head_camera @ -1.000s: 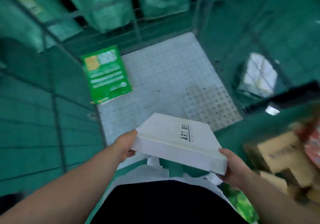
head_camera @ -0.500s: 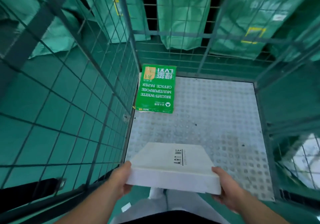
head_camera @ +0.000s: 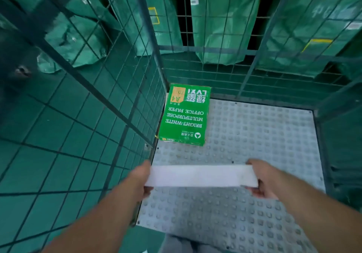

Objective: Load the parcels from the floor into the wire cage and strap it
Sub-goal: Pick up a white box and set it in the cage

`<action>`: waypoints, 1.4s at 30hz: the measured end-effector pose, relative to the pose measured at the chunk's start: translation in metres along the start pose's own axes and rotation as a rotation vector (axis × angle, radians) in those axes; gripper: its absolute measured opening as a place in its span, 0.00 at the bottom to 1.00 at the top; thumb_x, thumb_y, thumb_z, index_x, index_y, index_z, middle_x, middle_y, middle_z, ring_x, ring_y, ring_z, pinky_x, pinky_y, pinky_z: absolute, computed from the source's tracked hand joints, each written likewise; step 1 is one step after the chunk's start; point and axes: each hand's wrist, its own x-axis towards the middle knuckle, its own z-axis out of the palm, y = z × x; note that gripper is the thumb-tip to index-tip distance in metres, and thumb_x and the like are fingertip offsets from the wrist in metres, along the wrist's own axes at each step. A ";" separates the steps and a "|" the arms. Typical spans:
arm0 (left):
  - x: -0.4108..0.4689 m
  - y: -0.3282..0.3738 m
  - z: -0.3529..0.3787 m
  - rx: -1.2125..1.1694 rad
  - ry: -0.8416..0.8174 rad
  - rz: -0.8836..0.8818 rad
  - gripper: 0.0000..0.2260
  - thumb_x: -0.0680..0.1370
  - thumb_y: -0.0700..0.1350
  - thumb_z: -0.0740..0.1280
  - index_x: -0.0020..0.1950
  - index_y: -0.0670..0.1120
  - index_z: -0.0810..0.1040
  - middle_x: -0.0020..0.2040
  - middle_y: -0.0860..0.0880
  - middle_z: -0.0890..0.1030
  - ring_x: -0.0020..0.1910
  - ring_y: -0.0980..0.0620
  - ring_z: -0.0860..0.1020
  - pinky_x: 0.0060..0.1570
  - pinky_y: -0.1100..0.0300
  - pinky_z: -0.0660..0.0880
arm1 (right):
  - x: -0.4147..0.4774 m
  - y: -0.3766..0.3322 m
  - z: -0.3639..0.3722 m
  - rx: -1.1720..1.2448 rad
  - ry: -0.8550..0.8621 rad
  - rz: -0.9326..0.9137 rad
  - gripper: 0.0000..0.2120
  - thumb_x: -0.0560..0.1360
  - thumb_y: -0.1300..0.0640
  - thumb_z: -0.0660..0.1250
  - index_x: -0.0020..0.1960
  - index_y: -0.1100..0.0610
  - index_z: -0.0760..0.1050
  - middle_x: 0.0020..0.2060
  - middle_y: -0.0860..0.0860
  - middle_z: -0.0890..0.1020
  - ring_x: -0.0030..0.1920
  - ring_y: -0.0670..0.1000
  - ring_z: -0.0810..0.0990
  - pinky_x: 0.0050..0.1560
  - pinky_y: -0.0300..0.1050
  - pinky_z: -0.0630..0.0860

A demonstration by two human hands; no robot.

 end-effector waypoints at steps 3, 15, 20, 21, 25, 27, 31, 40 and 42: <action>-0.007 0.072 0.011 -0.008 -0.017 0.128 0.15 0.85 0.55 0.59 0.53 0.43 0.74 0.50 0.43 0.80 0.49 0.45 0.80 0.55 0.51 0.81 | -0.012 -0.072 0.004 0.092 -0.007 -0.153 0.18 0.82 0.43 0.59 0.52 0.57 0.78 0.41 0.56 0.85 0.39 0.55 0.81 0.36 0.44 0.73; 0.197 0.096 0.070 -0.422 -0.276 0.171 0.08 0.81 0.48 0.69 0.55 0.44 0.79 0.50 0.45 0.79 0.49 0.45 0.77 0.53 0.51 0.77 | 0.150 -0.104 0.092 0.485 0.041 -0.346 0.10 0.84 0.44 0.62 0.62 0.46 0.71 0.52 0.46 0.79 0.50 0.54 0.83 0.59 0.53 0.76; 0.332 0.035 0.114 -0.379 -0.204 0.014 0.13 0.81 0.53 0.70 0.61 0.47 0.80 0.60 0.46 0.80 0.51 0.46 0.80 0.54 0.51 0.76 | 0.290 -0.051 0.141 0.490 0.026 -0.138 0.11 0.83 0.44 0.64 0.63 0.47 0.71 0.54 0.49 0.80 0.45 0.57 0.83 0.49 0.52 0.78; 0.352 0.023 0.121 -0.373 -0.179 -0.016 0.13 0.81 0.53 0.69 0.62 0.47 0.80 0.61 0.47 0.80 0.53 0.45 0.80 0.54 0.50 0.76 | 0.311 -0.042 0.148 0.477 0.037 -0.122 0.11 0.83 0.45 0.64 0.63 0.46 0.71 0.56 0.50 0.80 0.45 0.56 0.83 0.46 0.51 0.78; 0.416 -0.010 0.142 -0.453 -0.154 -0.057 0.12 0.82 0.51 0.67 0.60 0.45 0.79 0.60 0.46 0.82 0.57 0.46 0.80 0.61 0.50 0.77 | 0.377 -0.016 0.166 0.463 0.076 -0.122 0.10 0.85 0.47 0.60 0.63 0.49 0.71 0.52 0.50 0.80 0.44 0.54 0.82 0.51 0.51 0.78; 0.429 -0.013 0.150 -0.524 -0.164 -0.053 0.12 0.83 0.51 0.67 0.60 0.43 0.79 0.59 0.44 0.83 0.59 0.46 0.81 0.64 0.50 0.76 | 0.390 -0.015 0.174 0.480 0.092 -0.144 0.10 0.86 0.49 0.59 0.64 0.52 0.71 0.52 0.51 0.80 0.45 0.53 0.81 0.53 0.52 0.78; 0.437 -0.001 0.167 -0.594 -0.117 0.001 0.14 0.83 0.51 0.65 0.63 0.44 0.78 0.59 0.45 0.84 0.56 0.49 0.83 0.60 0.52 0.79 | 0.400 -0.029 0.191 0.436 0.235 -0.214 0.12 0.86 0.53 0.57 0.66 0.55 0.72 0.59 0.54 0.78 0.53 0.56 0.79 0.55 0.57 0.81; 0.432 0.108 0.167 -0.710 -0.210 0.119 0.15 0.80 0.49 0.71 0.62 0.42 0.79 0.56 0.44 0.85 0.54 0.44 0.84 0.55 0.46 0.81 | 0.376 -0.153 0.188 0.322 -0.031 -0.354 0.06 0.81 0.54 0.68 0.56 0.54 0.76 0.59 0.54 0.81 0.55 0.54 0.83 0.60 0.51 0.82; 0.430 0.103 0.157 -0.622 -0.260 0.113 0.19 0.79 0.50 0.71 0.67 0.42 0.77 0.63 0.45 0.82 0.60 0.46 0.80 0.60 0.47 0.79 | 0.365 -0.141 0.176 0.259 -0.097 -0.346 0.09 0.82 0.52 0.67 0.61 0.52 0.76 0.61 0.50 0.80 0.58 0.55 0.82 0.63 0.55 0.79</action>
